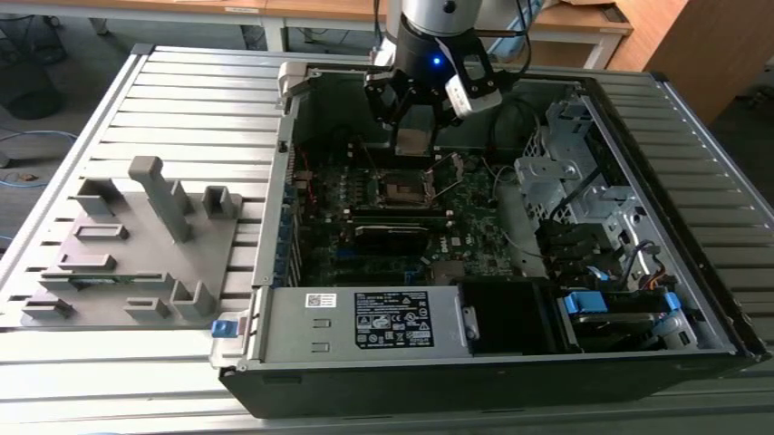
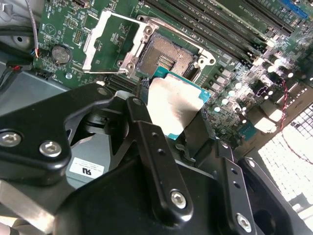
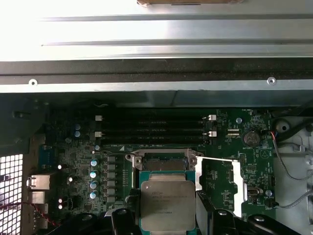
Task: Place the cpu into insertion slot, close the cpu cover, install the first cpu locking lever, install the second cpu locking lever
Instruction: 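Place the cpu into insertion slot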
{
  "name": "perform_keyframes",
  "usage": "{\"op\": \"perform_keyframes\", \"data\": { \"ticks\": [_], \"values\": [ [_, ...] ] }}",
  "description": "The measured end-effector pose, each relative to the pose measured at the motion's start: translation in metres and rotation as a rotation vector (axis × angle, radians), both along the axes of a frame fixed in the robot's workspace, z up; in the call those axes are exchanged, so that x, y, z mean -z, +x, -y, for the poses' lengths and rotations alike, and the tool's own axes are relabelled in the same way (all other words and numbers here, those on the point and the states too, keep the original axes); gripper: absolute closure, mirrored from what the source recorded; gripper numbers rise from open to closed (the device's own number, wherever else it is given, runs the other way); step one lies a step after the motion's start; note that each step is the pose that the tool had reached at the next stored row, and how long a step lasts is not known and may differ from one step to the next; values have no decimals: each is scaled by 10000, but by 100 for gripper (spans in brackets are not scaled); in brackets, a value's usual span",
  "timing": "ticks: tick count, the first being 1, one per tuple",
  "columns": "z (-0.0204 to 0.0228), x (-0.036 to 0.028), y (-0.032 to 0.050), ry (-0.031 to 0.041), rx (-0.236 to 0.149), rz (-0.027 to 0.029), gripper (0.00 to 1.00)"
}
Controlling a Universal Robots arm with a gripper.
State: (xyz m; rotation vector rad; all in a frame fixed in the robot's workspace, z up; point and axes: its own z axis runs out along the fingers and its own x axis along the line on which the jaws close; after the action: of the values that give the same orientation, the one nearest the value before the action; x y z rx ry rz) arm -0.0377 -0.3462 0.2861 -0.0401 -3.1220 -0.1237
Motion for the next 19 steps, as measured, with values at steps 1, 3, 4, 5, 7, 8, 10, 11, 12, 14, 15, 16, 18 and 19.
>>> {"op": "perform_keyframes", "data": {
  "ticks": [1,3,4,5,7,8,10,11,12,14,15,16,18,19],
  "values": [
    [0,0,0,0,0,0,46],
    [0,0,0,1,0,-1,46],
    [0,0,0,1,0,-1,46],
    [0,2,0,2,0,0,46],
    [0,13,0,6,0,2,46],
    [0,14,0,3,1,0,46],
    [0,60,0,2,0,0,46],
    [0,60,0,2,0,-1,46],
    [0,60,0,2,0,0,46],
    [0,63,0,4,0,0,46],
    [0,66,0,6,0,1,46],
    [0,71,0,6,0,1,46],
    [0,80,0,3,0,0,46],
    [0,83,0,2,0,0,46]
  ]
}}
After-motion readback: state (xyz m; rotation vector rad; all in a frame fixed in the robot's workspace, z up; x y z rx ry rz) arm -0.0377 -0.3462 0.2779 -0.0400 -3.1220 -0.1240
